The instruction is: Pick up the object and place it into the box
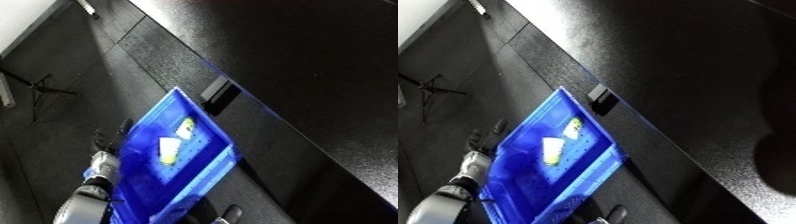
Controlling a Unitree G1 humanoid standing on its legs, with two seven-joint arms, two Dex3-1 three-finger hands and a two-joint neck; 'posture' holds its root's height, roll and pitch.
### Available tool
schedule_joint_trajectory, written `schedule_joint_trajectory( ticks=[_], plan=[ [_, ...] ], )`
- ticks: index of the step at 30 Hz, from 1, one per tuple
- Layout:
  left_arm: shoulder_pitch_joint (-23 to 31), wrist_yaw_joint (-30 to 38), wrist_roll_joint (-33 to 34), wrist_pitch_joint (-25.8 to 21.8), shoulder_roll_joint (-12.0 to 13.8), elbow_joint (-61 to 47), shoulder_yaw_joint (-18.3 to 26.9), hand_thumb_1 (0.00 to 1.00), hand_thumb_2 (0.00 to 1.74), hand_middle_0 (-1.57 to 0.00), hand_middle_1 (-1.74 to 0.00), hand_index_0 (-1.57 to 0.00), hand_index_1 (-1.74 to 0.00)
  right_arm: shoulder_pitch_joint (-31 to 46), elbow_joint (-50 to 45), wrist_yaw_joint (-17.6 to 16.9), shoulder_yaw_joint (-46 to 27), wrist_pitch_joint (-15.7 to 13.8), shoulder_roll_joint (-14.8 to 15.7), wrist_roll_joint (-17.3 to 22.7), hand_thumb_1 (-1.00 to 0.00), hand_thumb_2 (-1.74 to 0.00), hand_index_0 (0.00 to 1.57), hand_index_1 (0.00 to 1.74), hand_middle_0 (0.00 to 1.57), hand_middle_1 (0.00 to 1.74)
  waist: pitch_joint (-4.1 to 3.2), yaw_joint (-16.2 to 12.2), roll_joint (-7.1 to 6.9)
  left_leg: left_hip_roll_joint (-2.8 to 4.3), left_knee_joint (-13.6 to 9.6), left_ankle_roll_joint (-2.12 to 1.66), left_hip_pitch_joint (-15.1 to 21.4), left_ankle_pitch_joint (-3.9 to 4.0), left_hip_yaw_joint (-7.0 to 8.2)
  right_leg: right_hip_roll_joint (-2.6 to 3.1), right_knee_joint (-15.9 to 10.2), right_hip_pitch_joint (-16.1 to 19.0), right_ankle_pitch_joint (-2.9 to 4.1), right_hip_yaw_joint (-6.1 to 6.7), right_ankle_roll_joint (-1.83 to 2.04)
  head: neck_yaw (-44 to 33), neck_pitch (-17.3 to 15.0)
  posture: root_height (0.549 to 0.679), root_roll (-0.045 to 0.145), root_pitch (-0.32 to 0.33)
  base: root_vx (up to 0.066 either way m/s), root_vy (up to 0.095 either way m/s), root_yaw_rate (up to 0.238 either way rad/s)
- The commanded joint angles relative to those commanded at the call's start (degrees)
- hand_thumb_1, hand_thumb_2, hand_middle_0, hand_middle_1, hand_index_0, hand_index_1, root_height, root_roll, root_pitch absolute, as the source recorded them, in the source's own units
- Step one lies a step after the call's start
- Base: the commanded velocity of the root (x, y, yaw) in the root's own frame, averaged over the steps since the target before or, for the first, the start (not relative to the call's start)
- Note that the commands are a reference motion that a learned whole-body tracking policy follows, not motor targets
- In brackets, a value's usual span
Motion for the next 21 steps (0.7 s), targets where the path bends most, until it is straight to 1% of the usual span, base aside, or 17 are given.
schedule_joint_trajectory(
  ticks=[4, 7, 10, 13, 17, 19, 21],
  plan=[
    [0.0, -2.4, 0.0, -0.1, -0.2, -0.7, -0.3, 0.00, 0.00, 0.00, 0.00, 0.00, 0.00, 0.0, 0.0, -0.1, -0.1, 0.1, 0.0, 0.5, 0.00, 0.00, 0.00, 0.00, 0.00, 0.00, -0.11, 0.2, 0.12, -0.18, -0.2, -0.04, 0.2, -0.08, -0.01, -0.05, -0.4, 0.2, 0.17, -0.09, 0.08, 1.5, 0.5, 0.637, 0.038, -0.059, -0.007, -0.014, 0.004],
    [0.1, -8.4, -0.8, 1.2, -0.9, -2.2, -0.9, 0.00, 0.00, 0.00, 0.00, 0.00, 0.00, 0.2, -0.1, -0.1, -0.1, 0.1, 0.0, 1.0, 0.00, 0.00, 0.00, 0.00, 0.00, 0.00, -0.25, 0.2, 0.27, -0.18, -0.4, -0.11, 0.5, -0.20, 0.07, -0.06, -0.7, 0.3, 0.33, -0.11, 0.18, 3.8, 0.8, 0.638, 0.037, -0.057, -0.010, -0.021, -0.008],
    [0.5, -14.8, -0.2, 3.4, -1.8, -3.4, -2.3, 0.00, 0.00, 0.00, 0.00, 0.00, 0.00, 0.3, -0.5, -0.2, -0.4, 0.1, -0.1, 1.4, 0.00, 0.00, 0.00, 0.00, 0.00, 0.00, -0.32, 0.1, 0.59, -0.29, -0.5, -0.13, 0.6, -0.36, 0.19, -0.12, -1.2, 0.3, 0.70, -0.07, 0.37, 7.4, 1.1, 0.639, 0.036, -0.056, -0.015, -0.022, -0.022],
    [0.9, -17.7, 3.4, 4.3, -2.5, -3.7, -3.9, 0.00, 0.00, 0.00, 0.00, 0.00, 0.00, 0.1, -0.7, -0.5, -0.6, 0.0, -0.1, 1.7, 0.00, 0.00, 0.00, 0.00, 0.00, 0.00, -0.42, 0.0, 1.15, -0.39, -0.4, -0.09, 0.8, -0.57, 0.41, -0.18, -1.6, 0.3, 1.15, 0.11, 0.60, 10.6, 0.6, 0.640, 0.035, -0.054, -0.027, -0.014, -0.060],
    [1.4, -19.2, 10.4, 4.4, -3.4, -3.7, -6.4, 0.00, 0.00, 0.00, 0.00, 0.00, 0.00, -0.5, -0.8, -0.8, -0.7, -0.3, -0.3, 2.5, 0.00, 0.00, 0.00, 0.00, 0.00, 0.00, -0.48, -0.4, 1.84, -0.46, 0.3, 0.06, 0.7, -1.11, 1.00, -0.25, -2.1, -0.1, 1.80, 0.56, 0.84, 18.3, -2.4, 0.641, 0.034, -0.051, -0.042, -0.017, -0.107],
    [1.6, -19.9, 14.5, 4.0, -4.0, -3.7, -8.2, 0.00, 0.00, 0.00, 0.00, 0.00, 0.00, -0.8, -0.7, -0.8, -0.9, -0.5, -0.5, 2.9, 0.00, 0.00, 0.00, 0.00, 0.00, 0.00, -0.40, -0.6, 2.19, -0.46, 0.7, 0.09, 0.5, -1.36, 1.29, -0.25, -2.2, -0.4, 2.12, 0.87, 0.97, 21.7, -2.9, 0.641, 0.033, -0.049, -0.044, -0.023, -0.138],
    [1.9, -20.8, 18.8, 4.0, -4.9, -4.0, -10.3, 0.00, 0.00, 0.00, 0.00, 0.00, 0.00, -1.0, -0.7, -0.9, -1.1, -0.8, -0.6, 3.1, 0.00, 0.00, 0.00, 0.00, 0.00, 0.00, -0.26, -0.9, 2.61, -0.40, 0.8, 0.08, 0.6, -1.46, 1.52, -0.24, -2.3, -0.6, 2.47, 1.31, 1.13, 26.7, -2.8, 0.641, 0.031, -0.049, -0.032, -0.015, -0.151]
  ],
)
